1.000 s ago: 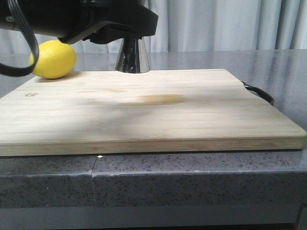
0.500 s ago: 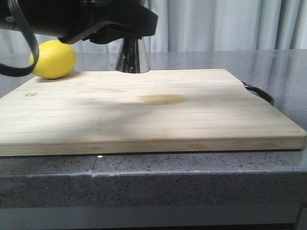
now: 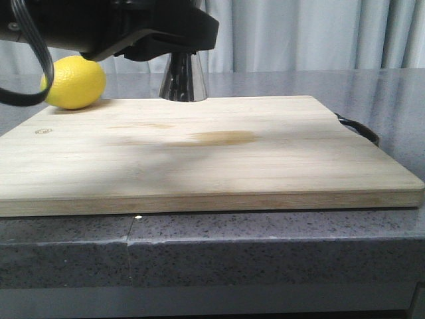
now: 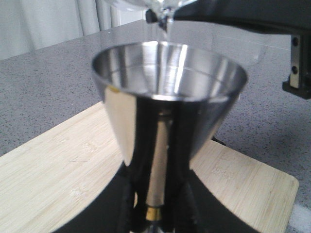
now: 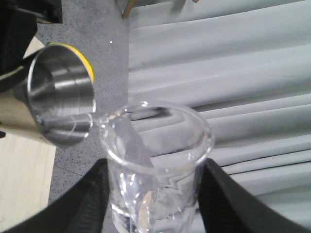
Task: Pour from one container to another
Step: 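Tilt the beaker with the right gripper, pouring liquid into the jigger, then return the beaker upright and lower it onto the board with the right gripper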
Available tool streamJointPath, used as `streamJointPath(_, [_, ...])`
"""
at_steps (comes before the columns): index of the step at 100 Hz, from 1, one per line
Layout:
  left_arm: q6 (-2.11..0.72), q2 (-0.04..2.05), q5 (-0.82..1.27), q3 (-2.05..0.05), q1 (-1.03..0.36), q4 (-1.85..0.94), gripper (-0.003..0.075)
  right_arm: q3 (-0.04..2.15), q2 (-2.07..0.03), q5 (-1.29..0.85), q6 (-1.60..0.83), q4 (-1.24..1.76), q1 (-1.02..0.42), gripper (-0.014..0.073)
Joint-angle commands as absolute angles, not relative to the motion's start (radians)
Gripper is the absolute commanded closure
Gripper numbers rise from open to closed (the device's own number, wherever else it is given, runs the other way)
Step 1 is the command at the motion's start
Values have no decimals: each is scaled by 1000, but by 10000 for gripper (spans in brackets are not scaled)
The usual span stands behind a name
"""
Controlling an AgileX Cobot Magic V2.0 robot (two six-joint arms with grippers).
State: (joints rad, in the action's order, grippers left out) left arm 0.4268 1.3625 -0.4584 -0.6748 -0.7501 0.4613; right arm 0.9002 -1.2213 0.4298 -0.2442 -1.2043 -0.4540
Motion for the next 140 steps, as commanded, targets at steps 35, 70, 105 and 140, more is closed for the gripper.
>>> streamJointPath(35, [434,1339,-537,-707,-748,437,740,940,-1187,459,-250,-1198,-456,348])
streamJointPath(70, [434,1339,-537,-707,-748,437,740,940,-1187,459,-121,-1198,-456,348])
streamJointPath(105, [434,1339,-537,-707,-748,437,740,940,-1193,407,259,-1129,-442,348])
streamJointPath(140, [434,1339,-537,-707,-748,437,740,940,-1341,546,402,-831,-277,348])
